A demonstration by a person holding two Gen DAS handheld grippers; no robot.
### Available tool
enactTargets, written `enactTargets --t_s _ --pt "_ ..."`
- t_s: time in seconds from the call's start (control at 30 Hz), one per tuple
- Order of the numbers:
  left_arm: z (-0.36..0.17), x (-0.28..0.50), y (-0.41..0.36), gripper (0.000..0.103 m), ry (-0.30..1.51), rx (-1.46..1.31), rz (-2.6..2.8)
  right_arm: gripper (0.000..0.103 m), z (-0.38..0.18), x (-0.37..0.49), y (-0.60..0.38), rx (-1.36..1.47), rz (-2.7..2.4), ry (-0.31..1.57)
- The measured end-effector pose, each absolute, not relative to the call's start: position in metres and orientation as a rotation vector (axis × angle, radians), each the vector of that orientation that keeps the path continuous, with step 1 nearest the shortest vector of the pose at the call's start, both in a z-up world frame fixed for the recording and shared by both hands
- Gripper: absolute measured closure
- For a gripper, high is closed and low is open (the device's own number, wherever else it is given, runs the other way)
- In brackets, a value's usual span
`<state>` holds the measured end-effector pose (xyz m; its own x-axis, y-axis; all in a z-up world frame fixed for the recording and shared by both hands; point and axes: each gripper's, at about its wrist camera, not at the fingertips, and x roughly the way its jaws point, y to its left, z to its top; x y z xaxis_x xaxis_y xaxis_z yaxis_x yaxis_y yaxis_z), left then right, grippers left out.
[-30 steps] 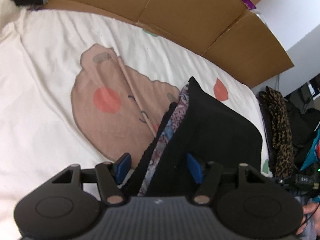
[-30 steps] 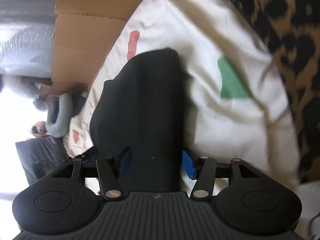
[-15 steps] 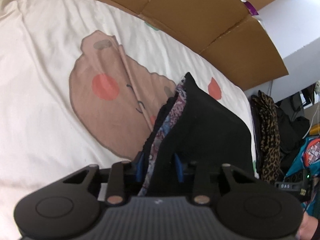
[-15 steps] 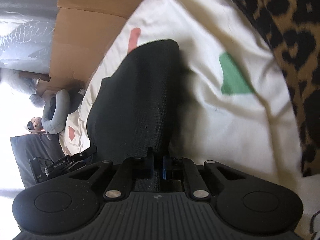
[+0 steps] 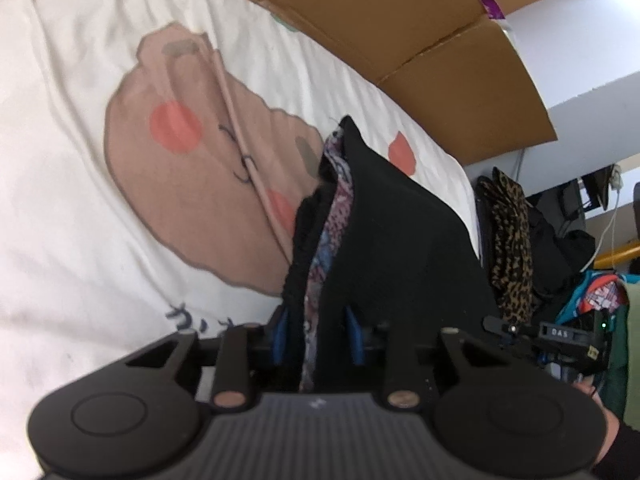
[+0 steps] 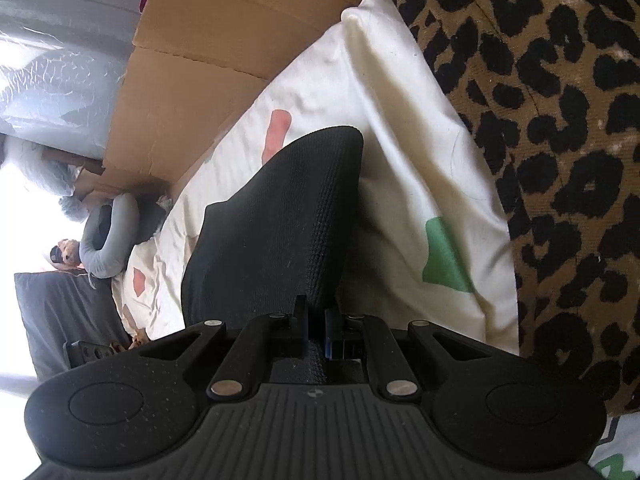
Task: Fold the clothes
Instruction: 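Carry the folded shorts with both grippers toward the clothes pile beside the bed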
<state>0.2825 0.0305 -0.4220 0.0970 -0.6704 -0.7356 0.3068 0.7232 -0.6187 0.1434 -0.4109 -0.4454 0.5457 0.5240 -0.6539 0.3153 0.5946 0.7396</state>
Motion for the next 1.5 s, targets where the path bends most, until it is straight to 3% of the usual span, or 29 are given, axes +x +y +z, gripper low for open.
enactTargets --t_s 0.03,0.1,0.2,0.23,0.3,0.6,0.7,0.77,0.83,0.93,1.07,1.13,1.23,1.4,1.5 --pt "-0.419 0.284 0.028 0.042 1.270 -0.323 -0.754 0.097 -0.447 0.144 -0.411 0.968 0.146 1.039" --pt "-0.415 0.286 0.022 0.028 1.248 -0.296 -0.776 0.092 -0.452 0.146 -0.411 0.966 0.138 1.061" --pt "-0.419 0.294 0.012 0.028 1.256 -0.297 -0.797 0.079 -0.457 0.148 -0.411 0.984 0.147 1.070" --pt "-0.422 0.296 0.010 0.028 1.266 -0.305 -0.790 0.068 -0.459 0.149 -0.410 0.989 0.154 1.065" --pt "-0.430 0.302 0.007 0.028 1.284 -0.329 -0.782 0.059 -0.461 0.150 -0.409 0.997 0.166 1.056" --pt "-0.453 0.319 0.003 0.027 1.318 -0.492 -0.812 0.058 -0.479 0.157 -0.403 1.075 0.230 1.006" --pt "-0.459 0.321 0.001 0.021 1.317 -0.544 -0.833 0.059 -0.477 0.159 -0.401 1.070 0.247 0.992" --pt "-0.459 0.322 0.000 0.025 1.316 -0.556 -0.831 0.060 -0.474 0.160 -0.400 1.072 0.255 0.985" --pt "-0.456 0.323 -0.002 0.057 1.323 -0.530 -0.826 0.063 -0.472 0.161 -0.400 1.073 0.264 0.978" --pt "-0.449 0.322 0.002 0.066 1.317 -0.526 -0.850 0.066 -0.469 0.162 -0.399 1.075 0.277 0.968" --pt "-0.439 0.320 -0.002 0.063 1.291 -0.478 -0.858 0.065 -0.464 0.164 -0.398 1.078 0.294 0.954" --pt "-0.442 0.320 -0.008 0.051 1.303 -0.452 -0.849 0.064 -0.462 0.165 -0.397 1.080 0.303 0.947" --pt "-0.451 0.322 -0.014 0.042 1.322 -0.460 -0.847 0.060 -0.469 0.168 -0.400 1.084 0.272 0.959" --pt "-0.463 0.329 -0.017 0.039 1.351 -0.545 -0.867 0.059 -0.480 0.172 -0.409 1.133 0.236 0.946" --pt "-0.467 0.332 -0.019 0.049 1.374 -0.562 -0.864 0.061 -0.487 0.176 -0.408 1.139 0.212 0.964"
